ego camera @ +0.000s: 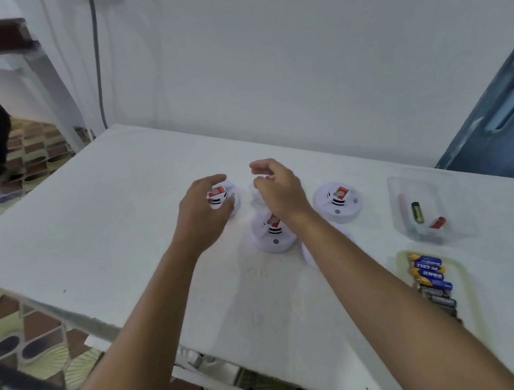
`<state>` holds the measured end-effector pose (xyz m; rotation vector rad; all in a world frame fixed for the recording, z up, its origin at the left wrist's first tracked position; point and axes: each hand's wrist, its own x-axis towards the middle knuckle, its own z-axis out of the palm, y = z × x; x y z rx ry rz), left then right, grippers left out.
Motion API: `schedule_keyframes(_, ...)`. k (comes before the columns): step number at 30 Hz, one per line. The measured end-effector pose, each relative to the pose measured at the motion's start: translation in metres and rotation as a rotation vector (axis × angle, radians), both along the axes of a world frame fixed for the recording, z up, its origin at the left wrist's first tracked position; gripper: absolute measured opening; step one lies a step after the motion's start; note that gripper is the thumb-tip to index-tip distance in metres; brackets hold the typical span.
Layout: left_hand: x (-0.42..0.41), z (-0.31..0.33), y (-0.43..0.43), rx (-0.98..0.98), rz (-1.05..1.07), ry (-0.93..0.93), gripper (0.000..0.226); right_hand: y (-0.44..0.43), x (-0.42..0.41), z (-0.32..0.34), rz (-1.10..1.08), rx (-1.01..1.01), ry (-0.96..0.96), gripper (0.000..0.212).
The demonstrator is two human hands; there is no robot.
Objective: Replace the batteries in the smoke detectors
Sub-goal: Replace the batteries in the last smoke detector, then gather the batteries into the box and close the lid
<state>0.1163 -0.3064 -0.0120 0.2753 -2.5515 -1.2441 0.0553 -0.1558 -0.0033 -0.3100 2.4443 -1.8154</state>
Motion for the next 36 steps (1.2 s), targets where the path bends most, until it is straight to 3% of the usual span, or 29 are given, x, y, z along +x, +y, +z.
schedule_keyframes(4,0.008,0.014,0.047,0.063,-0.16,0.058,0.031,0.047,0.018,0.01,-0.116,-0.194,0.062,0.026)
schedule_keyframes(8,0.016,0.022,0.102,-0.005,-0.396,-0.039,0.022,0.114,0.034,0.015,-0.199,-0.261,0.02,0.018)
schedule_keyframes(16,0.029,0.004,0.208,-0.212,-0.678,-0.349,0.022,0.224,0.05,0.01,-0.184,0.155,-0.144,0.022)
schedule_keyframes(20,0.032,-0.022,0.247,-0.377,-0.591,-0.454,0.033,0.268,0.061,0.0,-0.214,0.329,-0.197,0.018)
schedule_keyframes(27,0.038,-0.033,0.262,-0.49,-0.419,-0.402,0.031,0.315,0.079,-0.038,-0.34,0.609,-0.256,0.011)
schedule_keyframes(30,0.039,-0.033,0.265,-0.477,-0.415,-0.42,0.026,0.32,0.083,-0.052,-0.313,0.681,-0.256,0.024)
schedule_keyframes(36,0.043,-0.036,0.274,-0.371,-0.4,-0.434,0.01,0.318,0.086,-0.057,-0.348,0.666,-0.197,0.018)
